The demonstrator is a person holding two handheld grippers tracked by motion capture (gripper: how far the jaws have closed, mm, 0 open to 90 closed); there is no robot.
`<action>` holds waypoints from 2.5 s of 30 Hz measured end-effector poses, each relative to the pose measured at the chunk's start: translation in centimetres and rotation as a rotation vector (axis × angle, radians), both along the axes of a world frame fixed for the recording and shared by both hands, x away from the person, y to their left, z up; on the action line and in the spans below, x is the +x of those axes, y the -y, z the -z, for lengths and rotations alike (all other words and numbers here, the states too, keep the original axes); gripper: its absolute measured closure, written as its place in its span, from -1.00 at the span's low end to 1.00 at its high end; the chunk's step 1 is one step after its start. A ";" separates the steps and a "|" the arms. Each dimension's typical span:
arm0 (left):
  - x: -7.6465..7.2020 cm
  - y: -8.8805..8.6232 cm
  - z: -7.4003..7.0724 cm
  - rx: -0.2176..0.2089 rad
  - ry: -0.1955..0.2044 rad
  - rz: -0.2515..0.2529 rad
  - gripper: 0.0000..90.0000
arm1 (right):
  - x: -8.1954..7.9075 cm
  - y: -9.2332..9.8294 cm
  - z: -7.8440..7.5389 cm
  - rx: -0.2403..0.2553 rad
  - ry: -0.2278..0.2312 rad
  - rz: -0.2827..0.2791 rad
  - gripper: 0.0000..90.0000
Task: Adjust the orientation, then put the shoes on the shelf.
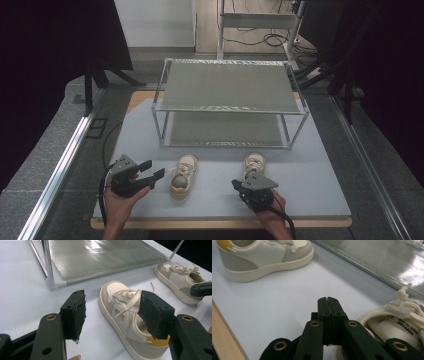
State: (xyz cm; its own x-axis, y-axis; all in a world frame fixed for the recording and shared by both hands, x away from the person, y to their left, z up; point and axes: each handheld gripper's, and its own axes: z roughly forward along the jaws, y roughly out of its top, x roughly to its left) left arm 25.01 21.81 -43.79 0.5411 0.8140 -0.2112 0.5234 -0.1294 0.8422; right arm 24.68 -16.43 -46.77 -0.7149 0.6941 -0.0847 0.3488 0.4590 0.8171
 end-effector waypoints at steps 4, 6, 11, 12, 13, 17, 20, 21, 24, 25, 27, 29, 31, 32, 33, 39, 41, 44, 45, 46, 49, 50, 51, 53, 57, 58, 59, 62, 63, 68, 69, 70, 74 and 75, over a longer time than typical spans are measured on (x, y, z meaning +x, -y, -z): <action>0.1 0.1 0.1 0.003 -0.005 0.001 -0.14 | 0.1 0.1 0.3 -0.014 -0.006 0.006 0.99; 0.0 0.2 0.2 0.004 -0.006 -0.001 -0.14 | 0.1 0.1 0.3 -0.008 -0.014 0.002 0.99; 0.0 0.3 0.3 0.009 -0.007 0.006 -0.15 | 0.0 0.5 0.2 -0.002 -0.018 0.012 0.99; 0.0 0.4 0.3 0.010 -0.006 0.007 -0.15 | 0.0 0.6 0.3 -0.003 -0.021 0.015 0.99; 0.0 0.4 0.3 0.010 -0.007 0.008 -0.15 | 0.1 0.7 0.3 -0.003 -0.023 0.015 0.99; 0.0 0.4 0.3 0.011 -0.008 0.007 -0.15 | 0.0 0.8 0.3 -0.004 -0.021 0.014 0.99; 0.0 0.4 0.4 0.015 -0.012 0.009 -0.15 | 0.0 0.9 0.3 -0.005 -0.019 0.015 0.99; 0.1 0.4 0.5 0.016 -0.015 0.008 -0.15 | 0.0 1.0 0.3 -0.003 -0.025 0.012 0.99; 0.1 0.4 0.5 0.017 -0.016 0.008 -0.15 | 0.0 1.3 0.2 0.002 -0.032 0.012 0.99; 0.1 0.4 0.5 0.017 -0.016 0.009 -0.15 | 0.0 1.3 0.1 0.001 -0.032 0.011 0.99; 0.0 0.4 0.4 0.013 -0.013 0.010 -0.15 | -0.1 1.5 0.0 -0.001 -0.029 0.016 0.99; 0.0 0.5 0.4 0.013 -0.013 0.010 -0.15 | -0.2 1.7 0.0 0.000 -0.030 0.019 0.99; 0.0 0.5 0.4 0.016 -0.013 0.014 -0.15 | -0.3 2.2 -0.1 0.009 -0.031 0.025 0.99; 0.0 0.5 0.4 0.017 -0.012 0.015 -0.15 | -0.4 2.4 -0.2 0.014 -0.032 0.028 0.99; 0.0 0.5 0.4 0.016 -0.012 0.014 -0.15 | -0.4 2.6 -0.2 0.019 -0.035 0.032 0.99; 0.0 0.5 0.4 0.017 -0.013 0.010 -0.15 | -0.7 4.2 -0.3 0.035 -0.045 0.049 0.99; 0.0 0.5 0.4 0.017 -0.013 0.010 -0.15 | -0.8 4.6 -0.3 0.041 -0.049 0.053 0.98; 0.0 0.5 0.4 0.020 -0.013 0.010 -0.15 | -0.8 5.3 -0.3 0.056 -0.057 0.062 0.98; 0.0 0.5 0.5 0.021 -0.013 0.011 -0.15 | -0.7 5.6 -0.3 0.062 -0.064 0.065 0.98; 0.0 0.5 0.5 0.021 -0.013 0.011 -0.15 | -0.7 5.6 -0.3 0.062 -0.064 0.065 0.98; 0.0 0.6 0.5 0.022 -0.015 0.012 -0.15 | -0.5 6.2 -0.5 0.079 -0.073 0.056 0.94; 0.0 0.5 0.5 0.023 -0.015 0.012 -0.15 | -0.6 6.4 -0.6 0.087 -0.070 0.048 0.94; 0.0 0.5 0.5 0.022 -0.015 0.012 -0.15 | -0.6 6.4 -0.7 0.093 -0.068 0.045 0.93; 0.0 0.5 0.5 0.022 -0.014 0.012 -0.15 | -0.6 6.7 -1.0 0.106 -0.056 0.033 0.89; 0.0 0.6 0.6 0.024 -0.016 0.014 -0.15 | -0.6 7.3 -1.6 0.130 -0.028 0.012 0.75; 0.0 0.6 0.6 0.024 -0.016 0.014 -0.15 | -0.6 7.3 -1.6 0.130 -0.028 0.012 0.75; 0.1 0.7 0.6 0.026 -0.018 0.016 -0.15 | -0.5 7.8 -2.0 0.140 -0.018 0.004 0.67; 0.1 0.8 0.6 0.027 -0.019 0.018 -0.15 | -0.5 8.2 -2.3 0.149 -0.010 0.002 0.61; 0.0 0.9 0.7 0.029 -0.019 0.019 -0.15 | -0.4 8.4 -2.4 0.149 0.002 -0.001 0.53; -0.2 0.7 0.4 0.025 -0.008 0.016 -0.15 | -0.1 8.7 -2.5 0.138 0.017 -0.005 0.31; -0.3 0.6 0.2 0.023 -0.002 0.016 -0.15 | 0.0 8.9 -2.6 0.140 0.014 -0.005 0.30; -0.4 0.5 -0.1 0.019 0.006 0.014 -0.15 | 0.1 9.1 -2.7 0.141 0.015 -0.004 0.29; -0.6 -0.3 -0.7 0.000 0.023 0.021 -0.15 | 0.6 10.0 -3.0 0.155 0.002 -0.009 0.28; -0.6 -0.4 -0.7 -0.005 0.022 0.023 -0.15 | 0.8 10.4 -3.2 0.156 0.002 -0.014 0.28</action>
